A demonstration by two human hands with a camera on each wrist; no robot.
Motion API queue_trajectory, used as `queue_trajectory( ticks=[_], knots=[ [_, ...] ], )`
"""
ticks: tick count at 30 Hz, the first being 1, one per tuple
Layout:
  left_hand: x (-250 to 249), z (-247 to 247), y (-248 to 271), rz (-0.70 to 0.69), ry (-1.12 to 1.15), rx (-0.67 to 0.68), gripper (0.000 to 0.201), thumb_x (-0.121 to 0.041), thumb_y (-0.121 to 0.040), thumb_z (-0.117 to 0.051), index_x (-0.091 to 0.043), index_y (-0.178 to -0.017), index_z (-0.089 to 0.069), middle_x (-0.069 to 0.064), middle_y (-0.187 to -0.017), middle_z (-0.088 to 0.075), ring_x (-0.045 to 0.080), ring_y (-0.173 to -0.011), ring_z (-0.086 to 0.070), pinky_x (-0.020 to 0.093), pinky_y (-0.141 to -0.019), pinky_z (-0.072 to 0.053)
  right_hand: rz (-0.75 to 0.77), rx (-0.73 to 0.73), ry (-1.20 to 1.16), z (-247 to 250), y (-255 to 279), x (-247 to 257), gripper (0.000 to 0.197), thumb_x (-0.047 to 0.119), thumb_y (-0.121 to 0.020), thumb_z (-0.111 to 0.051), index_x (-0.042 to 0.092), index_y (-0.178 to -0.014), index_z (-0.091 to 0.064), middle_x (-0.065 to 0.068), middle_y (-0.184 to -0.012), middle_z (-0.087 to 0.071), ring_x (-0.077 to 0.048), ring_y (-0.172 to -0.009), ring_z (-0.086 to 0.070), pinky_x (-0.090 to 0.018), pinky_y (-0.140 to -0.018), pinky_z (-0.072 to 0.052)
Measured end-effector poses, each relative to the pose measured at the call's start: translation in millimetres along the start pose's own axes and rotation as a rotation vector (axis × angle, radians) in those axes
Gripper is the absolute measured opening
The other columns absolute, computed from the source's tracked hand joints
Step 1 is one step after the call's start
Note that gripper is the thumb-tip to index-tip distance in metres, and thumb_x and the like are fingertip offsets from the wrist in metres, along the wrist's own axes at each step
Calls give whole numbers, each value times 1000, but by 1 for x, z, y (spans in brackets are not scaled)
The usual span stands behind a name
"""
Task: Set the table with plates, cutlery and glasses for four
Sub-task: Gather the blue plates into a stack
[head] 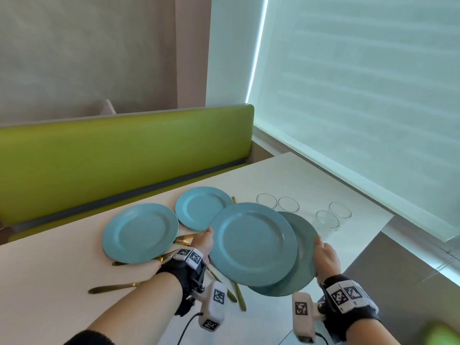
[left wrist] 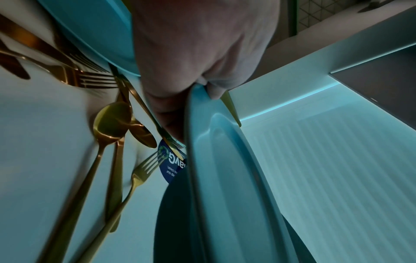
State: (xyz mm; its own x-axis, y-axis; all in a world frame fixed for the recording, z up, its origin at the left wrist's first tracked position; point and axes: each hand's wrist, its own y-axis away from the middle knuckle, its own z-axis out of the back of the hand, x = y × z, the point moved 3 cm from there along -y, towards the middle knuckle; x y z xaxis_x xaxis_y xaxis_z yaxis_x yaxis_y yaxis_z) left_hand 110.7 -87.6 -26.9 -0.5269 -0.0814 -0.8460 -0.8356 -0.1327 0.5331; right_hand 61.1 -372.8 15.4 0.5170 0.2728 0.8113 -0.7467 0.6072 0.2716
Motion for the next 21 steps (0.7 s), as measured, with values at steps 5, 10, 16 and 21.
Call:
queue_trajectory(
  ticks=[5, 10, 16, 21],
  knots=[
    [-7, 13, 3, -72, -131, 9, 46, -27, -103, -27, 1, -133, -48, 18, -140, -48, 33, -127, -48, 37, -106, -40, -36, -23, -197, -28, 30, 8, 52, 36, -101, -29, -6, -124, -52, -24, -128, -54, -38, -118, -51, -46, -103, -40],
    [-1, 34, -9, -148, -151, -6, 45, -27, -102, -27, -1, -134, -44, 18, -142, -45, 33, -130, -44, 38, -109, -35, -80, -39, -382, -56, 52, 7, 51, 34, -103, -28, -2, -132, -48, -13, -132, -53, -32, -123, -49, -38, -105, -39],
    [5, 46, -17, -205, -174, 41, 40, -26, -101, -33, -4, -132, -46, 17, -135, -52, 33, -124, -50, 39, -106, -39, -75, 67, -530, -88, 70, 21, 49, 44, -98, -40, 5, -119, -59, -14, -112, -63, -31, -106, -60, -42, -94, -48],
    [-5, 68, -38, -156, -244, 66, 44, -34, -99, -36, -3, -125, -55, 18, -127, -59, 35, -116, -57, 47, -101, -46, -30, 208, -529, -104, 53, 36, 15, 13, -94, -52, 7, -106, -59, -13, -91, -64, -30, -79, -59, -36, -66, -50]
  ],
)
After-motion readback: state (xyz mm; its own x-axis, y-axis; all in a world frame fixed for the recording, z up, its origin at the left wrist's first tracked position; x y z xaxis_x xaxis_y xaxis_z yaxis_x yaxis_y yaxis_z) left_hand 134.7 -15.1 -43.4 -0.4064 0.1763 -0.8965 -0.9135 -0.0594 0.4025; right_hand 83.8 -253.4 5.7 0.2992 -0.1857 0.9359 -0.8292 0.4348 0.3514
